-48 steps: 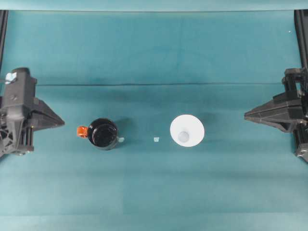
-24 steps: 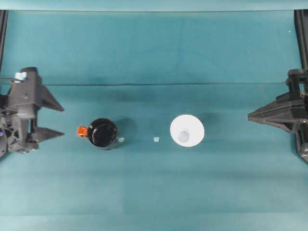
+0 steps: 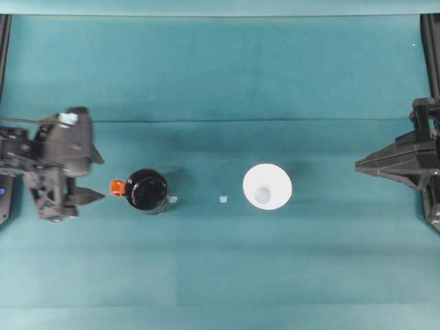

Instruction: Put the paper cup into the moved red handle cup holder.

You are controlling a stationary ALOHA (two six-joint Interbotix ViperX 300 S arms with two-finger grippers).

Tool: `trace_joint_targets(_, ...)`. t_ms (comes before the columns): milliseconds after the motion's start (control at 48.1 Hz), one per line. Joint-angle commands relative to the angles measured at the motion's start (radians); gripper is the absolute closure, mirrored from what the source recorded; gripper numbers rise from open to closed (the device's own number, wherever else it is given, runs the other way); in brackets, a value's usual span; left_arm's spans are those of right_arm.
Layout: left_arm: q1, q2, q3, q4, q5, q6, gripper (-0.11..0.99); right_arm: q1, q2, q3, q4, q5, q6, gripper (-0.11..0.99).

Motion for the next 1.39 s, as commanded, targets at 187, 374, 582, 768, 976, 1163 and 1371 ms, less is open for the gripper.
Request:
trace_joint_targets(187, 0.012, 0.155, -0.060, 0.002, -0.037, 0.008, -0.04, -0.002, 0.006, -0.023, 0.002, 0.009, 0.008, 0.99)
trace_joint_targets(374, 0.023, 0.216, -0.064, 0.002, -0.066, 0.011, -0.04, -0.002, 0.006, -0.023, 0.003, 0.011, 0.008, 0.99)
trace_joint_targets(582, 0.021, 0.272, -0.067, 0.003, -0.087, 0.011, -0.04, -0.002, 0.006, -0.023, 0.002, 0.011, 0.008, 0.99)
trace_joint_targets(768, 0.021, 0.284, -0.066, 0.003, -0.109, 0.009, -0.04, -0.002, 0.006, -0.023, 0.002, 0.009, 0.008, 0.99)
trace_joint_targets(976, 0.021, 0.284, -0.067, 0.003, -0.107, 0.011, -0.04, -0.002, 0.006, -0.023, 0.002, 0.009, 0.006, 0.99)
trace_joint_targets(1163, 0.015, 0.284, -0.067, 0.003, -0.109, 0.011, -0.03, -0.002, 0.006, -0.025, 0.002, 0.009, 0.006, 0.99)
trace_joint_targets(1371, -0.006, 0.284, -0.066, 0.002, -0.103, 0.014, 0.18, -0.002, 0.006, -0.023, 0.002, 0.009, 0.006, 0.99)
